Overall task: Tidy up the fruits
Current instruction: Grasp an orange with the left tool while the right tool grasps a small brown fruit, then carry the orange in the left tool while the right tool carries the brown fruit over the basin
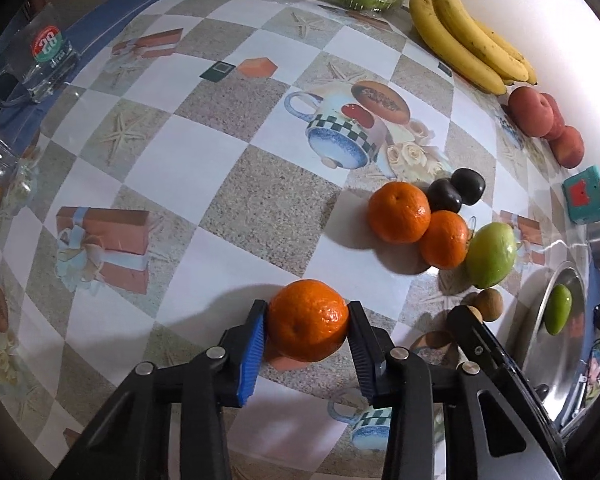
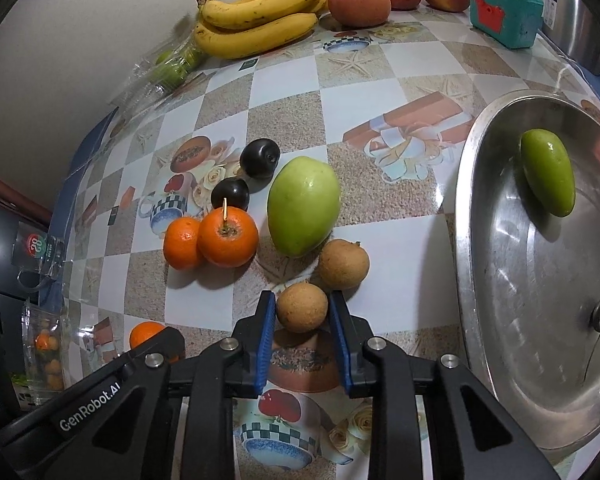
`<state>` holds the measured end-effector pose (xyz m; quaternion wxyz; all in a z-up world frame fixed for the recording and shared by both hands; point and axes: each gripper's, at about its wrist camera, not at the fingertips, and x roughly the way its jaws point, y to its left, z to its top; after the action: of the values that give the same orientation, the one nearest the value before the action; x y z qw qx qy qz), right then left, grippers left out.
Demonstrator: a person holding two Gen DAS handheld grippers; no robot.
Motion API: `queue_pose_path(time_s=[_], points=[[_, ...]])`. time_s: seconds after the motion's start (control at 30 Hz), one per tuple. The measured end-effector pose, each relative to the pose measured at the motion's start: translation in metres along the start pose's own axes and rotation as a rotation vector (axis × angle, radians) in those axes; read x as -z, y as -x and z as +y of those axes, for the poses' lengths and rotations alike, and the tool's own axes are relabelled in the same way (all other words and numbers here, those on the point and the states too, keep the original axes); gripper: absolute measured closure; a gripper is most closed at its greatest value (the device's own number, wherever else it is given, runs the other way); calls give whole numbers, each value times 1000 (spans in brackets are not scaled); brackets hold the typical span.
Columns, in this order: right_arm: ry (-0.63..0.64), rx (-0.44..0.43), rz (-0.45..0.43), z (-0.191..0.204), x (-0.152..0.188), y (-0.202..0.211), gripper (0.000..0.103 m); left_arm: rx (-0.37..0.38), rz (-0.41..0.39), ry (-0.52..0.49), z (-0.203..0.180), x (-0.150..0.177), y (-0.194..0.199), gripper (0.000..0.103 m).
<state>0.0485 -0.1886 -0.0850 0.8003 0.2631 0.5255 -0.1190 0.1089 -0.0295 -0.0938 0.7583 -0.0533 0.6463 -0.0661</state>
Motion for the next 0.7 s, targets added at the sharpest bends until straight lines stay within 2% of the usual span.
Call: queue_pose_path(time_s=[0.57, 0.7], points=[[-22, -59, -71, -3, -3, 28, 75, 35, -72, 4, -4, -8, 26, 61], [-5, -45, -109, 0, -3, 42, 75, 46, -89, -7, -6, -7, 34, 61]])
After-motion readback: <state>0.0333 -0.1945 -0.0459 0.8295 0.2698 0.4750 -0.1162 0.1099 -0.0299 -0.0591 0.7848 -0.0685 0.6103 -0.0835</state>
